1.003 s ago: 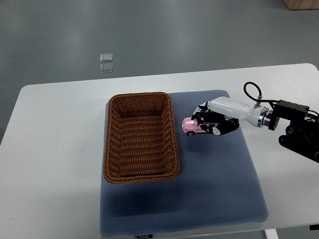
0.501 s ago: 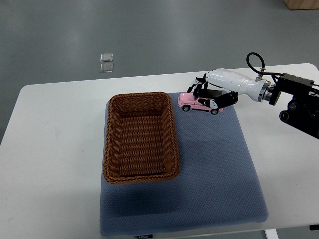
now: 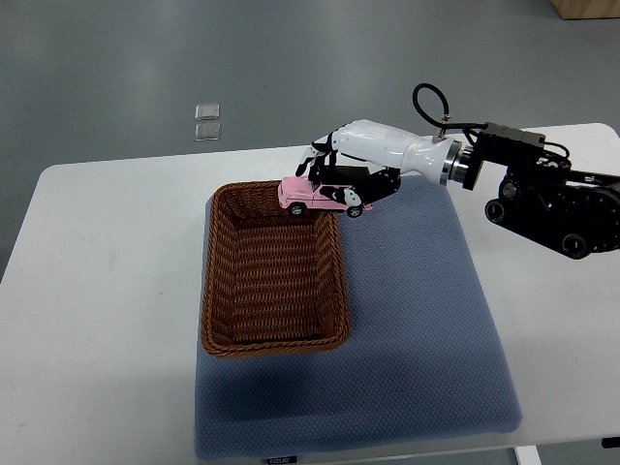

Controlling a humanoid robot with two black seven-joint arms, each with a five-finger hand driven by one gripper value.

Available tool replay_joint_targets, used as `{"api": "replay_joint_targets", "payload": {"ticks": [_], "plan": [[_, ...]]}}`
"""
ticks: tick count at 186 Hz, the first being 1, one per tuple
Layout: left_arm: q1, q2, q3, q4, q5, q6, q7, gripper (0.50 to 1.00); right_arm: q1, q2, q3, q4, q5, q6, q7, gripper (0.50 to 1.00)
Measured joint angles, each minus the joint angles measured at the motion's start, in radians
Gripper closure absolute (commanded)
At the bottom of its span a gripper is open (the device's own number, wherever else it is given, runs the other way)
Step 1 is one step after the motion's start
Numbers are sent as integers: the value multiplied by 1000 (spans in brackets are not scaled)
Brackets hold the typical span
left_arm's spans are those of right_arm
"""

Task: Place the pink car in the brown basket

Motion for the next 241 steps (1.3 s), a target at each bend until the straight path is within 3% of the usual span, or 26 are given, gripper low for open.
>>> {"api": "replay_joint_targets", "payload": {"ticks": [55,62,78,90,106,164,200,241], "plan": [[0,0,-1,0,0,0,0,500,-56,96,-48,-13,0,-16,-6,1000],[0,0,-1,-1,0,0,0,500,-64,103,-49,-14,0,-17,-6,883],[0,0,-1,-1,0,0,0,500,-81,115,-49,-15,0,-19,-6,703],[0,0,0,-2,0,0,0,500,-88,121,-49,-15,0,-20,-6,644],[0,0,0,-2,0,0,0,500,-91,126,-49,-16,0,-20,-6,613],[0,0,2,-2,0,0,0,500,-91,125,-40,-23,1,-27,-6,611],[0,0,2,-2,1,0,0,500,-107,108,21,-37,77,-78,-12,611],[0,0,2,-2,1,0,0,500,-196,65,246,-68,411,-99,-113,611]]}}
